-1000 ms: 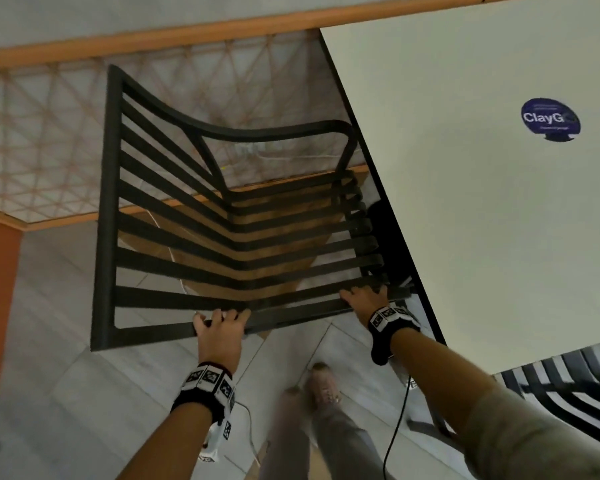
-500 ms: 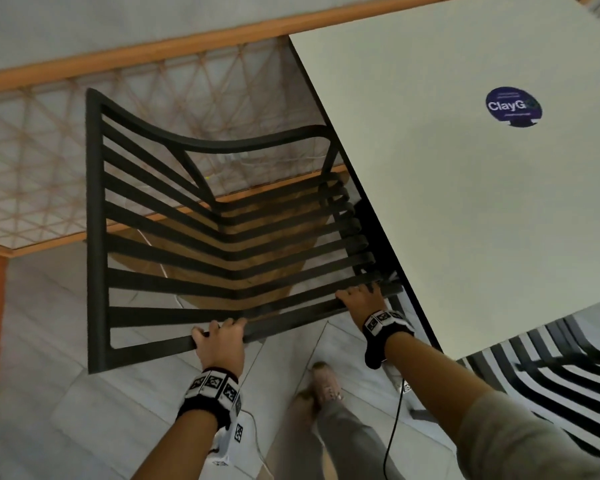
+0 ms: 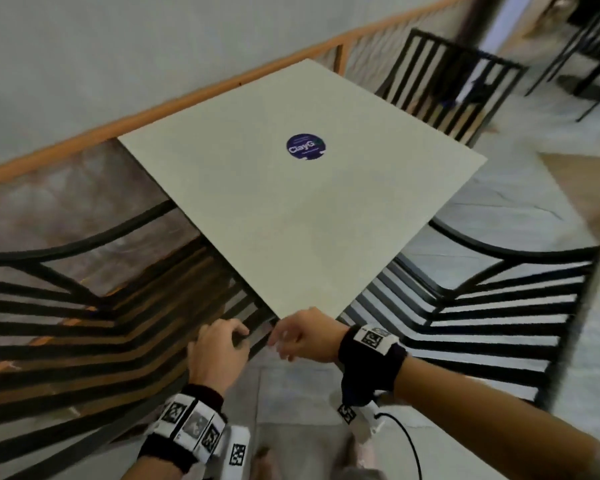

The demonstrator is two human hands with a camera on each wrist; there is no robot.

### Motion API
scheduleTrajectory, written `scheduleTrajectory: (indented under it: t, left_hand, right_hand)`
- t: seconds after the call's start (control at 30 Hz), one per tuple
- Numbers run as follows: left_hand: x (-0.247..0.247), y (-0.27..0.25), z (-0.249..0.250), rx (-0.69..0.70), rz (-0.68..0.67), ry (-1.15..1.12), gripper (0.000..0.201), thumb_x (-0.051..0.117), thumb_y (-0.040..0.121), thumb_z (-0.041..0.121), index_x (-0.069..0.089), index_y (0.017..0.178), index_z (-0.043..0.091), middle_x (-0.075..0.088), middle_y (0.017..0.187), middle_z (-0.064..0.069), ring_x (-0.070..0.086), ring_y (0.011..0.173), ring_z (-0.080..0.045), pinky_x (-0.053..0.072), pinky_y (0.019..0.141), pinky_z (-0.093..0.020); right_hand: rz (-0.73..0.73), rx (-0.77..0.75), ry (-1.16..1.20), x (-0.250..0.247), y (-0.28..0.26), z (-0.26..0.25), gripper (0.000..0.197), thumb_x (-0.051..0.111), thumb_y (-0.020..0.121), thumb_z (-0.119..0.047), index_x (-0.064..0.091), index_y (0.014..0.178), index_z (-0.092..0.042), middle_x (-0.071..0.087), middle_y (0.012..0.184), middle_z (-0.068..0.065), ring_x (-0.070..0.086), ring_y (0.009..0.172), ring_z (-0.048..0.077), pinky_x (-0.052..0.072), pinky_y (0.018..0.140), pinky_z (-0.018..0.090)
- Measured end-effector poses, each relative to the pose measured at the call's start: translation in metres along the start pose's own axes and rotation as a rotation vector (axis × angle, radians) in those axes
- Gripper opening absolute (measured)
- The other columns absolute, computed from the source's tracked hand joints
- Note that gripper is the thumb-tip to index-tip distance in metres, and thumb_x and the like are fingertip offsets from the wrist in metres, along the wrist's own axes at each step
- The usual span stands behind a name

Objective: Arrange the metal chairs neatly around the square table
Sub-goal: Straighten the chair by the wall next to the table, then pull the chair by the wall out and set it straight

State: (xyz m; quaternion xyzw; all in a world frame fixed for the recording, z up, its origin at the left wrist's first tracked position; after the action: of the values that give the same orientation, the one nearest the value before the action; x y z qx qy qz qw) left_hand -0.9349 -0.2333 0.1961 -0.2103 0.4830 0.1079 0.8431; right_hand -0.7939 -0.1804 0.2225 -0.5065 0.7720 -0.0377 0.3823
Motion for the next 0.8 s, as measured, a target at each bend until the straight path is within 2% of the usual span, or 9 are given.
scheduleTrajectory:
  t: [0.07,0.17,0.27,0.33,0.47,0.63,0.8]
  left_hand:
    - [0.004,0.002,0.067,0.1,-0.024,-0.034,0.012,0.067,0.08,0.026,0.067,0.088,0.033,0.071,0.097,0.008,0.063,0.098,-0.02,0.052,0.086,-0.042]
    - [0.025,0.006,0.17,0.223,-0.115,-0.148,0.01,0.067,0.08,0.023,0.066,0.086,0.032,0.07,0.096,0.01,0.062,0.097,-0.019,0.051,0.089,-0.041]
    - [0.057,0.007,0.277,0.319,-0.2,-0.233,0.01,0.068,0.079,0.022,0.066,0.081,0.031,0.068,0.088,0.012,0.063,0.089,-0.016,0.053,0.087,-0.035]
    - [0.078,0.004,0.348,0.364,-0.214,-0.266,0.009,0.068,0.079,0.019,0.07,0.083,0.026,0.068,0.085,0.014,0.064,0.086,-0.013,0.054,0.086,-0.032]
    - [0.121,0.002,0.479,0.434,-0.202,-0.269,0.013,0.067,0.081,0.02,0.071,0.093,0.019,0.072,0.093,0.004,0.065,0.087,-0.015,0.053,0.085,-0.03]
    - [0.157,0.018,0.599,0.459,-0.209,-0.267,0.018,0.066,0.084,0.016,0.068,0.102,0.014,0.071,0.099,-0.001,0.066,0.092,-0.016,0.056,0.086,-0.034]
    - [0.185,0.067,0.669,0.438,-0.181,-0.236,0.019,0.066,0.083,0.013,0.066,0.102,0.014,0.07,0.1,-0.003,0.065,0.092,-0.017,0.055,0.088,-0.034]
  right_hand:
    - [0.085,0.058,0.026,-0.051,-0.044,0.028,0.014,0.061,0.087,-0.017,0.07,0.097,-0.02,0.077,0.085,0.006,0.072,0.075,0.017,0.055,0.079,0.026]
    - [0.221,0.137,-0.005,-0.129,-0.118,0.083,0.013,0.061,0.088,-0.017,0.07,0.098,-0.018,0.073,0.074,-0.003,0.072,0.074,0.018,0.057,0.077,0.027]
    - [0.336,0.205,-0.086,-0.206,-0.199,0.15,0.013,0.06,0.089,-0.019,0.07,0.098,-0.019,0.075,0.081,0.001,0.071,0.074,0.016,0.058,0.076,0.029]
    - [0.391,0.251,-0.139,-0.255,-0.251,0.197,0.013,0.062,0.087,-0.019,0.071,0.097,-0.02,0.076,0.085,0.003,0.07,0.077,0.015,0.057,0.079,0.031]
    - [0.455,0.338,-0.213,-0.337,-0.331,0.288,0.014,0.061,0.086,-0.018,0.071,0.095,-0.024,0.073,0.085,0.0,0.068,0.084,0.018,0.055,0.084,0.034]
    - [0.5,0.367,-0.267,-0.416,-0.377,0.373,0.015,0.06,0.087,-0.016,0.071,0.095,-0.024,0.07,0.086,0.002,0.065,0.085,0.02,0.053,0.086,0.035]
    - [0.426,0.357,-0.363,-0.482,-0.357,0.439,0.018,0.057,0.087,-0.015,0.071,0.096,-0.022,0.065,0.083,-0.002,0.061,0.081,0.018,0.052,0.089,0.037]
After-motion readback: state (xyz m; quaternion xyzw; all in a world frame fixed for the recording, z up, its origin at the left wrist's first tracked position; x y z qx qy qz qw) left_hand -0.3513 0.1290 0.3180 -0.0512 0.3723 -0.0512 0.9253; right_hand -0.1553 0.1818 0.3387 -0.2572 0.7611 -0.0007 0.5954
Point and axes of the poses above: each hand's wrist, its own y-axis towards the middle knuckle, its own x-axis out of the palm, z = x × y, the point moved 8 cm from there along y, towards the middle knuckle
